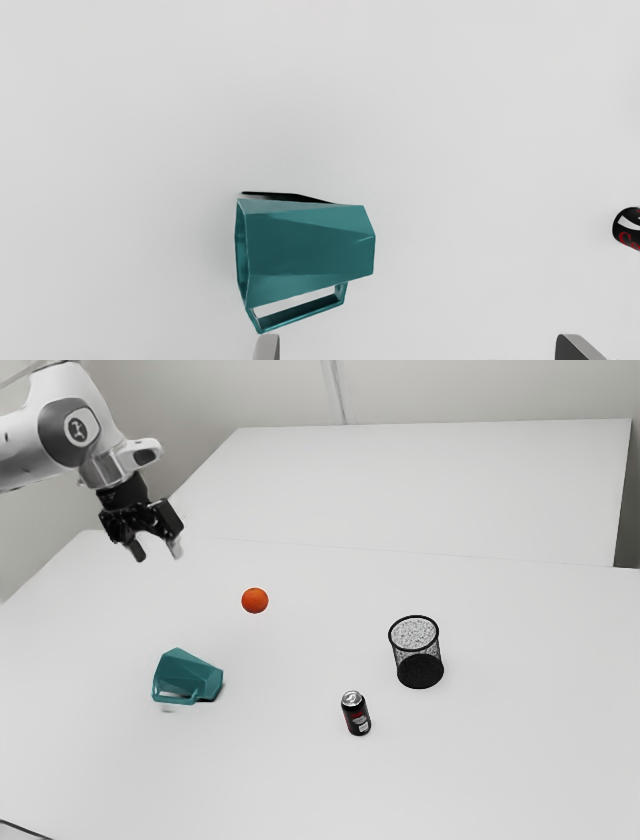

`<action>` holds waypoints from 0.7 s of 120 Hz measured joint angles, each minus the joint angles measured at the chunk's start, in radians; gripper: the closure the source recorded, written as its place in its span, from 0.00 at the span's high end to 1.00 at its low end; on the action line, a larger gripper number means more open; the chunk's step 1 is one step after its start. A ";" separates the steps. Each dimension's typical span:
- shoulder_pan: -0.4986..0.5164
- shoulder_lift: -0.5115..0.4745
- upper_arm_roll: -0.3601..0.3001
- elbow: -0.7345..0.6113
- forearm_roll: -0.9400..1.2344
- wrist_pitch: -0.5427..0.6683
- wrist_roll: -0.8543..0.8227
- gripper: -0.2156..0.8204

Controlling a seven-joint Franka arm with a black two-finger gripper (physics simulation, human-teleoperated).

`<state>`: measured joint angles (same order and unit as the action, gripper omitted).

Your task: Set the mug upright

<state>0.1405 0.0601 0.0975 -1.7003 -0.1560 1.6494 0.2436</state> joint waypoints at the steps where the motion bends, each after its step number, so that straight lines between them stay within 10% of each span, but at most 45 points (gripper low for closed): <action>1: 0.014 0.003 0.000 -0.004 -0.009 -0.003 0.000 0.79; 31: 0.291 0.162 0.001 -0.037 -0.187 -0.086 0.005 0.79; 84: 0.332 0.385 0.009 0.023 -0.331 -0.113 0.085 0.79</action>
<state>0.4725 0.4446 0.1066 -1.6772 -0.4871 1.5362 0.3281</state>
